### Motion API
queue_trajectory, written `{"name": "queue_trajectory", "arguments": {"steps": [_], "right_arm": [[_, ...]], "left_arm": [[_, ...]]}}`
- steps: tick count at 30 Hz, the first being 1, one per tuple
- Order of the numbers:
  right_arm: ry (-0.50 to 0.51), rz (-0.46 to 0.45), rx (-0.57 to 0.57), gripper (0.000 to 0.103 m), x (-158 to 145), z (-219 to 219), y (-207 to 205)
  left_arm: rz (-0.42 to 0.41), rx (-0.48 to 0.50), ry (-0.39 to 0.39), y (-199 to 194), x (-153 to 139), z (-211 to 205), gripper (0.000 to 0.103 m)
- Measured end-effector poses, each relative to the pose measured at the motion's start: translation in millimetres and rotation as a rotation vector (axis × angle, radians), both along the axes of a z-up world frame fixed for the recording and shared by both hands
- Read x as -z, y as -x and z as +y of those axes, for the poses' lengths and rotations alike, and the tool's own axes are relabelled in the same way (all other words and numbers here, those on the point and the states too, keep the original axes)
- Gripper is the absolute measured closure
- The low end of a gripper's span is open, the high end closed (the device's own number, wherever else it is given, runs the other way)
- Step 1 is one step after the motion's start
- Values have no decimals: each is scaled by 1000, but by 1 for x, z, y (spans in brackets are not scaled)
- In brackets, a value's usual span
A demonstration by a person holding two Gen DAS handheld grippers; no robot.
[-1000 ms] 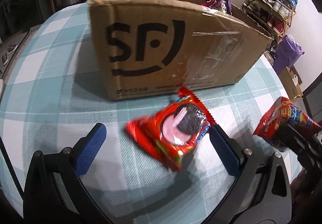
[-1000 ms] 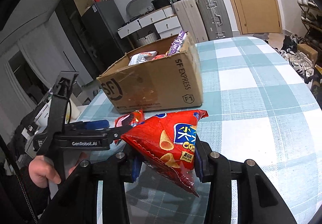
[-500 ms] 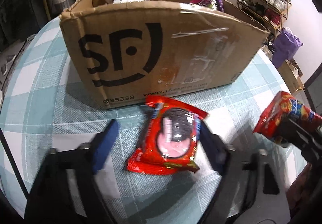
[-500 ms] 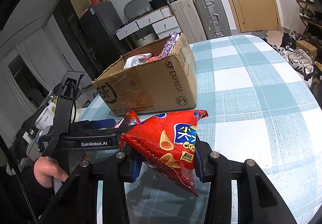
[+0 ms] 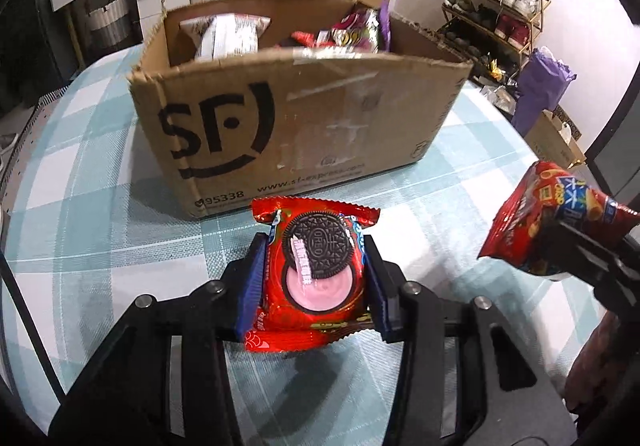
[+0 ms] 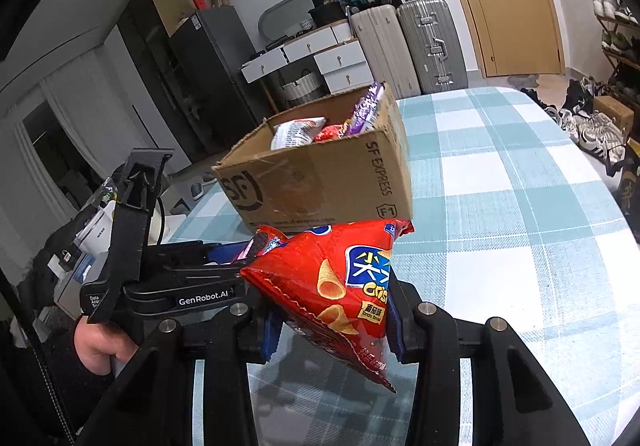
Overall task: Organize snacks
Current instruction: 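Carry the Oreo packet and chip bag over the box with both grippers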
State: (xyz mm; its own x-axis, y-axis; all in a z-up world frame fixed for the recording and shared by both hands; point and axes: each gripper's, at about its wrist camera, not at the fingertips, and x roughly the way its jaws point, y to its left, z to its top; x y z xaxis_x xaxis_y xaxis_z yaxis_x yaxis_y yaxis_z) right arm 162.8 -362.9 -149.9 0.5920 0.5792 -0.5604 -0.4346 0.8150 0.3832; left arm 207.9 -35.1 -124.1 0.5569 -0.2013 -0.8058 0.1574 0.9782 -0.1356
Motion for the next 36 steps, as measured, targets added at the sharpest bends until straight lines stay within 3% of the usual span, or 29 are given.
{"name": "queue_trajectory", "arguments": {"steps": [16, 29, 36], "right_arm": [[9, -53, -32, 61, -38, 12, 11], [-24, -80, -93, 61, -83, 32, -23], [12, -109, -93, 61, -107, 44, -42]], "left_arm": [[-118, -10, 33, 52, -73, 28, 61], [-187, -7, 64, 49, -127, 53, 61], [-236, -1, 21, 36, -157, 58, 61]]}}
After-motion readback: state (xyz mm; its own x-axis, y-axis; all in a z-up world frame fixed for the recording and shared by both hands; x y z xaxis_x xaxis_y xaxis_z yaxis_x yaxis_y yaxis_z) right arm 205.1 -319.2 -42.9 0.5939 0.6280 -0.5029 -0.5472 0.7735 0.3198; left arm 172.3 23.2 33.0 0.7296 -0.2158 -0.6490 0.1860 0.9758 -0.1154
